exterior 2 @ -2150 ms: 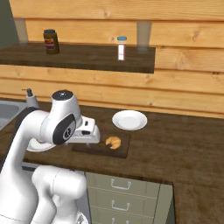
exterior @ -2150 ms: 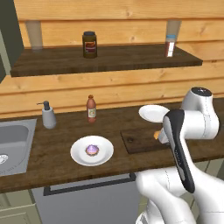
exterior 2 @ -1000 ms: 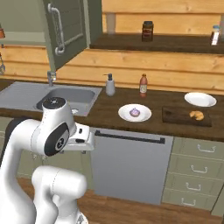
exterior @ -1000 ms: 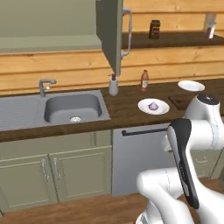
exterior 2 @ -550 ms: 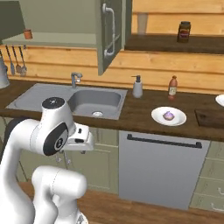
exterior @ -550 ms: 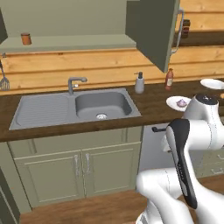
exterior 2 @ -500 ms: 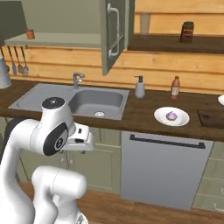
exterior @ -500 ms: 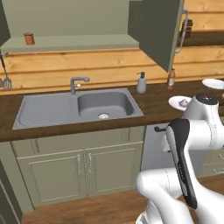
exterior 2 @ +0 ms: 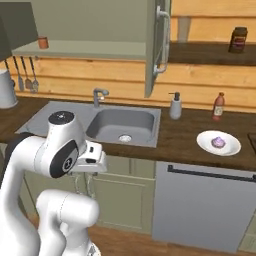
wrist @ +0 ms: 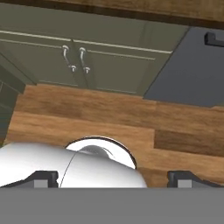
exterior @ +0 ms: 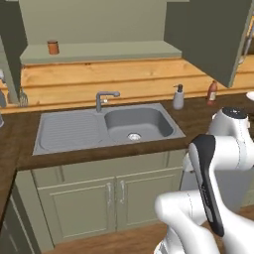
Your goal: From the different types of pastries on the counter, select a croissant and place it on the cutting board. Then retrieve a jar of jam from the cabinet and place it alongside the croissant on the cutting board.
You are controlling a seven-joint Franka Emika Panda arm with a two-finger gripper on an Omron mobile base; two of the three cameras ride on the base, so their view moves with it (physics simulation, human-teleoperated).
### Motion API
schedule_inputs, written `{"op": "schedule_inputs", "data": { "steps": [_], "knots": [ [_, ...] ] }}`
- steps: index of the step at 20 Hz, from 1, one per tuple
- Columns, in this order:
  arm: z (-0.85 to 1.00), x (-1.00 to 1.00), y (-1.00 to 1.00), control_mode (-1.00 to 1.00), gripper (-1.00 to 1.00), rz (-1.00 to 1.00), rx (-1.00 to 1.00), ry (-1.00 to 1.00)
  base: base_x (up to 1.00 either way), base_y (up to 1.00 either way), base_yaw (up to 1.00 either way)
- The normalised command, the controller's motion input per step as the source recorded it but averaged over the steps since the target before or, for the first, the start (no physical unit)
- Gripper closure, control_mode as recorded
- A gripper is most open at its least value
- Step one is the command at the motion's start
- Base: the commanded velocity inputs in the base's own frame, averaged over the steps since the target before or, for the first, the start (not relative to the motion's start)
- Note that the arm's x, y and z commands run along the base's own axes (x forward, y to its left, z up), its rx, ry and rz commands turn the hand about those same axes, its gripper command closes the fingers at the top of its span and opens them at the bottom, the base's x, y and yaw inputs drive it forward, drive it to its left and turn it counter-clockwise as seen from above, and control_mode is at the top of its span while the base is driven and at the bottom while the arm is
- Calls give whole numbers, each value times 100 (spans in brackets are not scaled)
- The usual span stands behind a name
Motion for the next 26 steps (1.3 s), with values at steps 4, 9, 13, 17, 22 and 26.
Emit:
{"op": "schedule_inputs", "data": {
  "steps": [4, 9, 13, 17, 22, 26],
  "knots": [
    [0, 0, 0, 100, -100, 0, 0, 0, 43, 91, 0],
    [0, 0, 0, 100, -100, 0, 0, 0, 92, 21, 0],
    [0, 0, 0, 100, -100, 0, 0, 0, 73, 0, 0],
    [0, 0, 0, 100, -100, 0, 0, 0, 56, 0, 0],
    [0, 0, 0, 100, -100, 0, 0, 0, 55, 0, 0],
    [1, 15, 8, -100, -100, 1, 1, -8, 27, 1, 0]
  ]
}}
